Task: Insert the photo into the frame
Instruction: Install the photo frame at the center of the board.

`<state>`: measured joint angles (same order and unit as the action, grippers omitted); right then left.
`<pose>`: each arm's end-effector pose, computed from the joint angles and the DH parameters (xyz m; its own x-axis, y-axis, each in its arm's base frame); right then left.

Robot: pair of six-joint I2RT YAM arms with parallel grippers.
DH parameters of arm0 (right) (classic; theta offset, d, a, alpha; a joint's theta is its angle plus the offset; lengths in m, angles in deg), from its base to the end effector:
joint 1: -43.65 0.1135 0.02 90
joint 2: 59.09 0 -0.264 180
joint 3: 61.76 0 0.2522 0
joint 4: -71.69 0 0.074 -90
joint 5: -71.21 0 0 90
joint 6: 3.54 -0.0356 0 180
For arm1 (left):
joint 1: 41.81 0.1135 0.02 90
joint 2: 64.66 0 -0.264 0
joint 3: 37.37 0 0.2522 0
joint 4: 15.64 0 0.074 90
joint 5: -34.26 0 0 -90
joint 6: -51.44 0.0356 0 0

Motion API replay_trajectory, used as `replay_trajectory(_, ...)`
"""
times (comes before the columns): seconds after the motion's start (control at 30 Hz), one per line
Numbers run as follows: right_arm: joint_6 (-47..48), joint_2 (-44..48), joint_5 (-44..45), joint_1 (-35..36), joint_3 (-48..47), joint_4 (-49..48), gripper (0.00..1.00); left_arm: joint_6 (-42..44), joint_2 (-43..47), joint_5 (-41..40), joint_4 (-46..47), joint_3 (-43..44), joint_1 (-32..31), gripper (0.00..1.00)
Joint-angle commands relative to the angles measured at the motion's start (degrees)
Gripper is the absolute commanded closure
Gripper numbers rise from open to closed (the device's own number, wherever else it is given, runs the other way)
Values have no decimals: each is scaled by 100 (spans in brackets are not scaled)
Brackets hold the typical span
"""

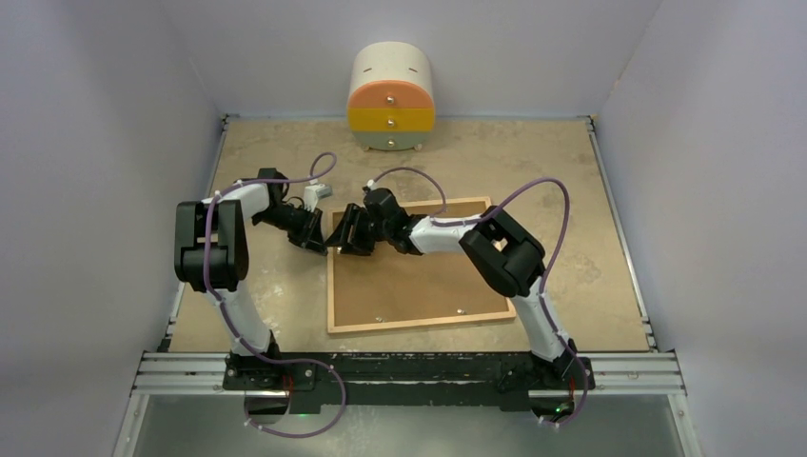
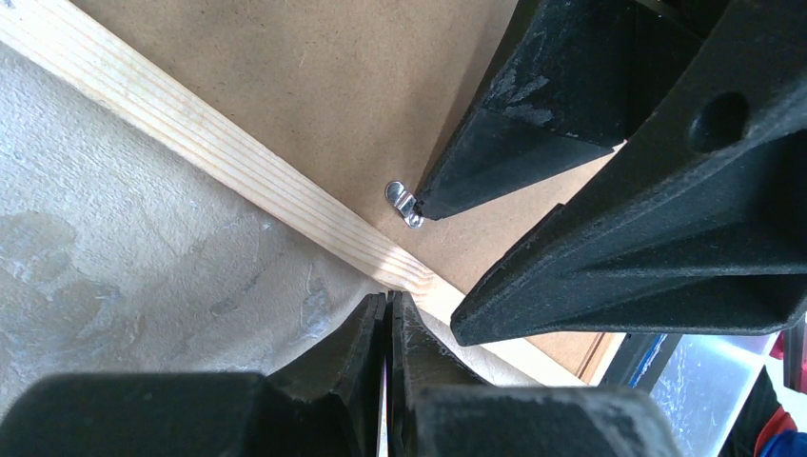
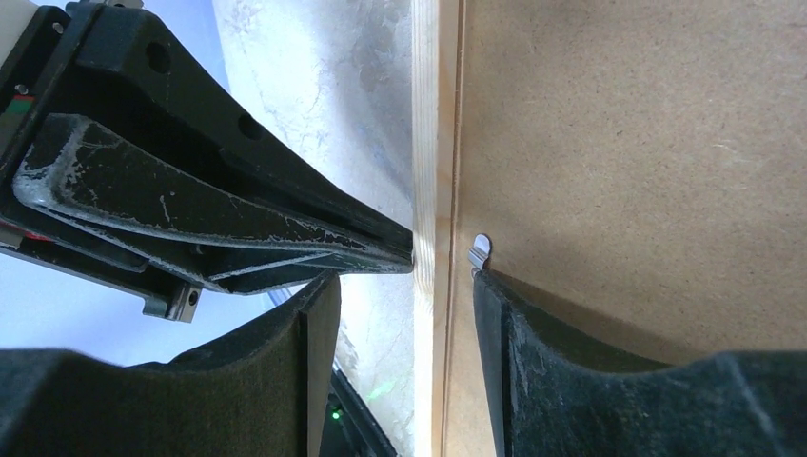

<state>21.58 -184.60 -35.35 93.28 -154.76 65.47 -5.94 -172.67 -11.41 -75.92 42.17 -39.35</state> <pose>0.3051 0.3745 0.1450 -0.9329 0.2426 -0.2663 -0.1205 0.4864 0.8654 0.3263 -0.0109 0.1449 -0.8496 0.3495 -0.3950 0.5254 0.6256 -0.5767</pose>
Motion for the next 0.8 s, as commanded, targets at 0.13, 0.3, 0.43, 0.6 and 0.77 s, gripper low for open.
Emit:
replay_trajectory(0.13,731,90,40,-83,-224,382,44,415,-102,-350,293,-176,-88,96)
replay_trajectory(0.3,968,367,119,-299,-71,582,44,447,-89,-399,275,-171,-82,96)
replay_trajectory(0.43,995,259,73,-311,-102,567,44,413,-82,-372,301,-187,-84,97)
replay_trajectory(0.6,884,7,24,-262,-198,362,44,420,-59,-393,297,-188,-81,97)
replay_trajectory(0.77,777,-111,-104,-206,-247,276,44,416,-71,-398,290,-179,-83,97)
